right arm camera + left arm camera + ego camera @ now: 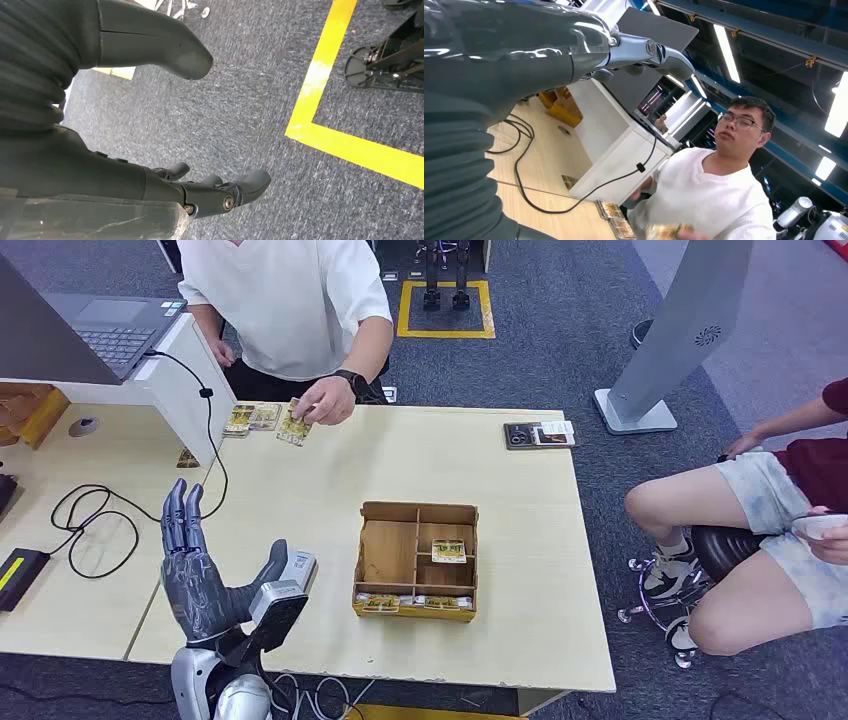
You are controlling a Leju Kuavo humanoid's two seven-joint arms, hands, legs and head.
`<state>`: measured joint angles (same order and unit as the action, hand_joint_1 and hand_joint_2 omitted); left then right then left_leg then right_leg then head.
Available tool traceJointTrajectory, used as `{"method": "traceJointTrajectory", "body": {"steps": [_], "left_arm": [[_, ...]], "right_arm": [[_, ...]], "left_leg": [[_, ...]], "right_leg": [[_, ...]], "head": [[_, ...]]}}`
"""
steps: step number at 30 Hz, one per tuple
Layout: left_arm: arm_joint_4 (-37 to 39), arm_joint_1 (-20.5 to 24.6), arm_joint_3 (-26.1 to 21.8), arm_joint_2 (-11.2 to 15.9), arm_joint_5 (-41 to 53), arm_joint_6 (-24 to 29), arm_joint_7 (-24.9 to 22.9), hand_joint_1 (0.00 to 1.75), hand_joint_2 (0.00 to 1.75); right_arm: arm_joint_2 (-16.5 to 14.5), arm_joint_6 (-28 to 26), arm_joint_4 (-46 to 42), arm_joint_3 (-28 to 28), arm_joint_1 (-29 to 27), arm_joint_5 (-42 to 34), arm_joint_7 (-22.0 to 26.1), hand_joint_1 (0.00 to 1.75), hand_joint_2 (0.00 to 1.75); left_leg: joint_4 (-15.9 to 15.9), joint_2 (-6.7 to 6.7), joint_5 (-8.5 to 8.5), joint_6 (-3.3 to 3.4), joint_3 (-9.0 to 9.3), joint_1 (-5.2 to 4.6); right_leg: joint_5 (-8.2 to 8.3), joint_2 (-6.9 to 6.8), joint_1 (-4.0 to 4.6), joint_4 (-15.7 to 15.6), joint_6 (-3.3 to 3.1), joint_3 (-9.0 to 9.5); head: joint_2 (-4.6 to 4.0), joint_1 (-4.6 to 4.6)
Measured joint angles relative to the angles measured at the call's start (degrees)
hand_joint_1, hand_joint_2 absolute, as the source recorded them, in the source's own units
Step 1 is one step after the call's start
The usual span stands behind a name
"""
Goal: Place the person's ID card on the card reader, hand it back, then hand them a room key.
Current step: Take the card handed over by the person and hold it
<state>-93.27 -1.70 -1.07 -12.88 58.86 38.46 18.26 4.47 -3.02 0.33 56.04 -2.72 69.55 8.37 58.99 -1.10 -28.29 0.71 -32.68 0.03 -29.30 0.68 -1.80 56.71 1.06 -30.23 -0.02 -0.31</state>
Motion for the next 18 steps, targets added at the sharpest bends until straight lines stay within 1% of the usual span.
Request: {"method": "traceJointTrajectory", "body": {"steps": [13, 18], "left_arm": [[0.8, 0.4, 0.1, 0.3, -0.3, 0.0, -0.3, 0.0, 1.75], [1.2, 1.2, 1.1, 0.9, -1.8, 0.0, -0.7, 0.0, 1.75]], "right_arm": [[-0.1, 0.3, 0.0, 0.0, 0.0, -0.2, 0.1, 0.0, 1.75], [-0.1, 0.4, 0.0, 0.0, 0.2, -0.2, 0.2, 0.0, 1.75]], "left_leg": [[0.0, 0.0, 0.0, 0.0, 0.0, 0.0], [0.0, 0.01, 0.0, 0.0, 0.01, 0.0]], "right_leg": [[0.0, 0.01, 0.0, 0.0, 0.0, -0.01], [0.0, 0.01, 0.0, 0.0, 0.0, 0.0]], "head": [[0.0, 0.0], [0.0, 0.01]]}}
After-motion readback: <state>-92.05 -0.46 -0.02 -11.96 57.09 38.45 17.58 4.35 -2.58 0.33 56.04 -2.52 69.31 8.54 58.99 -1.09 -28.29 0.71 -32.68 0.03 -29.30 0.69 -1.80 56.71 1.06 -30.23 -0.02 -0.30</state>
